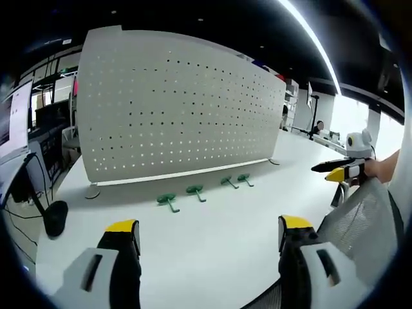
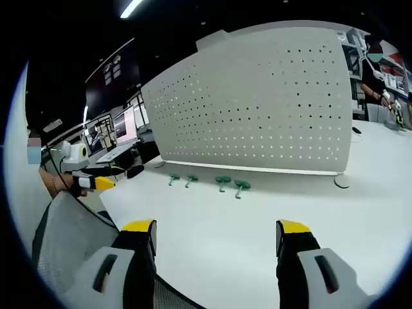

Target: Insert the hook assembly into the mounting plate slot until the hook locks in place.

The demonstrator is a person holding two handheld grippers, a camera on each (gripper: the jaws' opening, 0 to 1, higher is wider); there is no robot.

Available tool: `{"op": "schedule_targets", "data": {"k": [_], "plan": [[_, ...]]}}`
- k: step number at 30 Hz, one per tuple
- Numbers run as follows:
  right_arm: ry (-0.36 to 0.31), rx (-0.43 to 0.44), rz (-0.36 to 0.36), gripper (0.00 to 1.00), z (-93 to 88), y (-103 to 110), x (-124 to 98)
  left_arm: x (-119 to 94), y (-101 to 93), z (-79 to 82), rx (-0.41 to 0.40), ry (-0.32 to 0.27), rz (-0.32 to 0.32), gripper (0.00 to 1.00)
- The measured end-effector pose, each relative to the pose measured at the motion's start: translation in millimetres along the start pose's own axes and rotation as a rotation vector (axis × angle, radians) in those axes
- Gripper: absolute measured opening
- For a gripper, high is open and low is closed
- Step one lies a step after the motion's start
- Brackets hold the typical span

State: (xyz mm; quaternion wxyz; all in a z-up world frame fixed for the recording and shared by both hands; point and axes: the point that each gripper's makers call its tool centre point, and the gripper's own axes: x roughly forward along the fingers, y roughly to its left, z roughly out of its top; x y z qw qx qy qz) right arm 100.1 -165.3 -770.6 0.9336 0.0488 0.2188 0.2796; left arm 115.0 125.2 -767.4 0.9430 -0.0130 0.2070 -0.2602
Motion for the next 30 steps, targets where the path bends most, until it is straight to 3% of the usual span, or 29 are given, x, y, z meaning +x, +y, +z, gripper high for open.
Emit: {"op": "schedule_targets", "data": {"k": [30], "plan": [[0.001,-0.002,-0.001,0.73,-0.4,-0.5,0.4,-0.4,0.9,-1.3,0.006,0.005,-0.001,0.90]]}}
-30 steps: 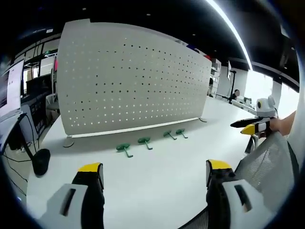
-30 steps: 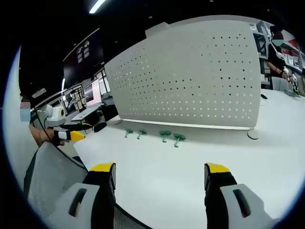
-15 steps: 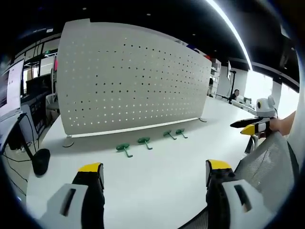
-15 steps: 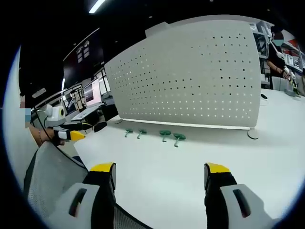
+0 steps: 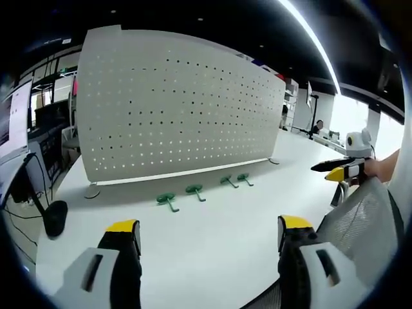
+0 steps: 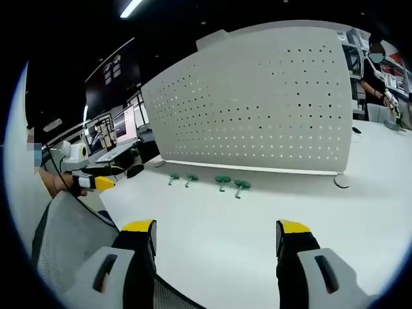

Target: Insert the hook assembly into the mounting plate slot until the hook locks in place.

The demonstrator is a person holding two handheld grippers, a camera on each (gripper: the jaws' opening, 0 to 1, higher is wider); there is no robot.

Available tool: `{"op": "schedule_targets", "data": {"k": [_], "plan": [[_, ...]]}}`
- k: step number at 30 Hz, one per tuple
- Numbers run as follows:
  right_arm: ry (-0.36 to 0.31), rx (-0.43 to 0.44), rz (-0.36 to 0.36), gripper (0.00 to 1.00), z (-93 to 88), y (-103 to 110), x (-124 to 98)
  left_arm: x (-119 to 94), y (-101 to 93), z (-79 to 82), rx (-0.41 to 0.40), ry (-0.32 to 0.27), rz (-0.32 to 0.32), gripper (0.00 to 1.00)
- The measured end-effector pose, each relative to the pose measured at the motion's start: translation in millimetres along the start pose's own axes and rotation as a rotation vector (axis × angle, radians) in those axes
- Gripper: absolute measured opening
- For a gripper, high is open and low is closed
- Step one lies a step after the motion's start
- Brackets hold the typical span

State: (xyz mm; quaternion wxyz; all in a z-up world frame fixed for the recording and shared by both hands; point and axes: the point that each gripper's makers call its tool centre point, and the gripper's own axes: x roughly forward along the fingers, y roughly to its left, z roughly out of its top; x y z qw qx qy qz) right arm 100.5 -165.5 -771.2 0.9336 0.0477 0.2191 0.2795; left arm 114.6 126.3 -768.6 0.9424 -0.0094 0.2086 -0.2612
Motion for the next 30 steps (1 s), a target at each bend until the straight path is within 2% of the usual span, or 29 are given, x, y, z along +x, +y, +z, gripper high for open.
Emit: {"op": "schedule_targets", "data": {"k": [30], "plan": [[0.006,-0.010,-0.003,0.73,-1.7,-1.3,-0.1,0.7,-1.7,-1.3,0.003,0.001,-0.012,0.90]]}}
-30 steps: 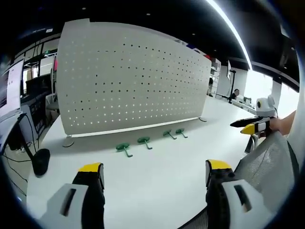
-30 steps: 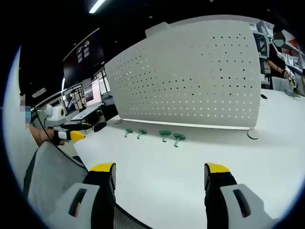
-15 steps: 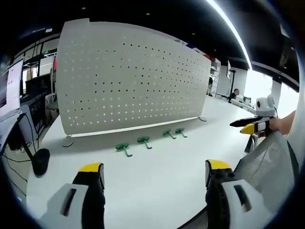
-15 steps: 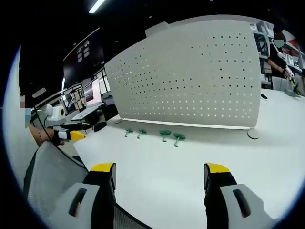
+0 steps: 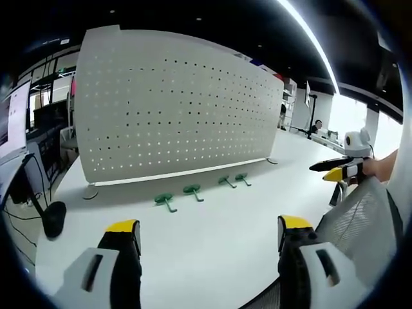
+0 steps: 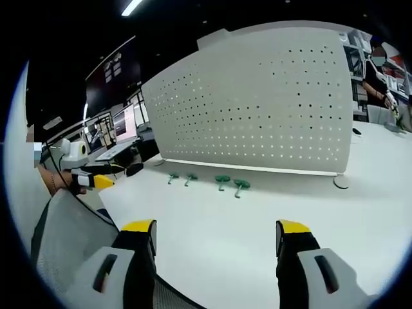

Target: Insert the hook assembly into the mounting plate slot until the hook locks in place.

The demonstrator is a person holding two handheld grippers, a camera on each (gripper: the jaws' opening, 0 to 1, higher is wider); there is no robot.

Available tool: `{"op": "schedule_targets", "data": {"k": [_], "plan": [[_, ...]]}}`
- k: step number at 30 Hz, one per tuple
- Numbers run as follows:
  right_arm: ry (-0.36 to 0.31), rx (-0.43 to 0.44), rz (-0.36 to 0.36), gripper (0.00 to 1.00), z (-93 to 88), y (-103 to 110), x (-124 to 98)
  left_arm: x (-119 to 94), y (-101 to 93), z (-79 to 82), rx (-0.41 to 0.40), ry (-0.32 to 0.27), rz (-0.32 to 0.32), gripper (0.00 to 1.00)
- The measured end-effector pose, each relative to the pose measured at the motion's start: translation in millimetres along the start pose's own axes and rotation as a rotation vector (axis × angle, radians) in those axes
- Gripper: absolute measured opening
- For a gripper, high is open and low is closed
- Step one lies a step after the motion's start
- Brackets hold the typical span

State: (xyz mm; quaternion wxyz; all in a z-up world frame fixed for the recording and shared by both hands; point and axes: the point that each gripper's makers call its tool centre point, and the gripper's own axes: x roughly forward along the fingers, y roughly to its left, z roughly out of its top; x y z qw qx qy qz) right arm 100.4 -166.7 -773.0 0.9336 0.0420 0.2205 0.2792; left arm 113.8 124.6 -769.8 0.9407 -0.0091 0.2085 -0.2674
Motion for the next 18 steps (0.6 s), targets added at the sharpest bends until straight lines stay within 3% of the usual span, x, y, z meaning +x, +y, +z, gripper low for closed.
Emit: {"op": "schedule_targets", "data": {"k": [18], "plan": [[-0.004,-0.014,0.014,0.75,6.8,4.4,-0.9,-0.9,-3.4,7.3,0.010,-0.009,-0.007,0.90]]}}
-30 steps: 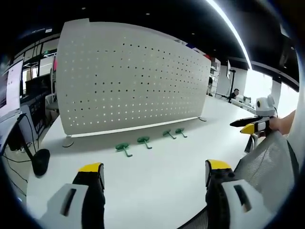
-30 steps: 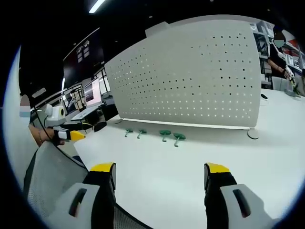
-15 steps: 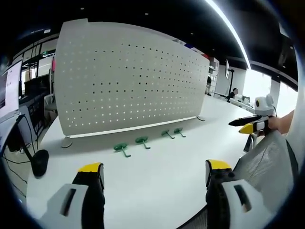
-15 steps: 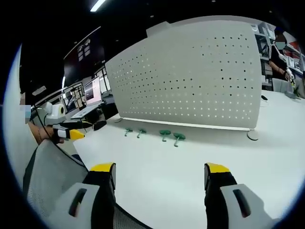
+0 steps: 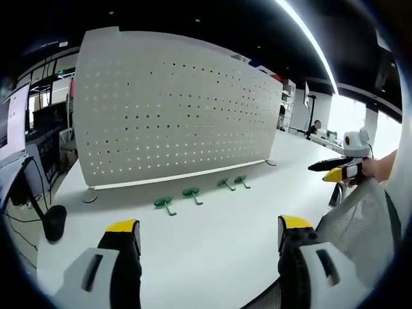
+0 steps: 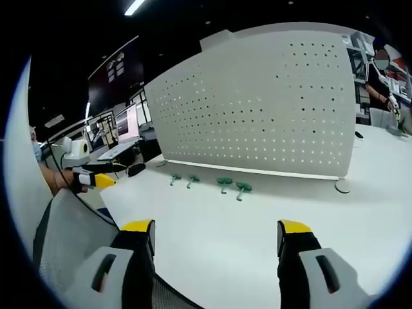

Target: Insert the hook assembly into the mounting plate slot until the hook locks in place.

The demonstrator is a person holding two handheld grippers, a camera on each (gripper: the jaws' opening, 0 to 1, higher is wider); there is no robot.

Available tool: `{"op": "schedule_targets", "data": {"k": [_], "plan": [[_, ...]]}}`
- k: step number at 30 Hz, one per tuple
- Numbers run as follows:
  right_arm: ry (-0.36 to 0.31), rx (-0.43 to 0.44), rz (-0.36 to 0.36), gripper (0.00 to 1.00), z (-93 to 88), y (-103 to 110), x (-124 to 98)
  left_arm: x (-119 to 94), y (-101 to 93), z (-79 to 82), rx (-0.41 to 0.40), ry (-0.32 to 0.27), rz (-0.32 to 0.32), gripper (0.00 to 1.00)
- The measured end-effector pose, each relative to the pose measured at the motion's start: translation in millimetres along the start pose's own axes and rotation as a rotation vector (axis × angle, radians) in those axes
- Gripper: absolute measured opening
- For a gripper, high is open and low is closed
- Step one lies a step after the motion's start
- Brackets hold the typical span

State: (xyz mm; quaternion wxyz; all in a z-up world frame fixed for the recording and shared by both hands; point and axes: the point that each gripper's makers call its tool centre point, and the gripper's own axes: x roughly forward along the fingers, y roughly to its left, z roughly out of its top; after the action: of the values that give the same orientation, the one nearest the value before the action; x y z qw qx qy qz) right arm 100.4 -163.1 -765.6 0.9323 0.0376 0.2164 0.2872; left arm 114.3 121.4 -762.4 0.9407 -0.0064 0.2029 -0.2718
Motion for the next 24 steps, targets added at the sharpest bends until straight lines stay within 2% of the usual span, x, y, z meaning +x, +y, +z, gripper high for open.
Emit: {"op": "schedule_targets", "data": {"k": [12,17,24], "plan": [[-0.008,-0.023,0.015,0.76,6.8,0,3,5,-4.0,3.3,0.042,0.025,-0.047,0.89],[-0.025,-0.012,0.032,0.77,11.2,3,4,7,-6.2,9.5,0.073,0.029,-0.070,0.89],[-0.021,-0.023,0.041,0.77,13.3,3,7,15,-2.9,6.3,0.095,0.055,-0.082,0.90]]}}
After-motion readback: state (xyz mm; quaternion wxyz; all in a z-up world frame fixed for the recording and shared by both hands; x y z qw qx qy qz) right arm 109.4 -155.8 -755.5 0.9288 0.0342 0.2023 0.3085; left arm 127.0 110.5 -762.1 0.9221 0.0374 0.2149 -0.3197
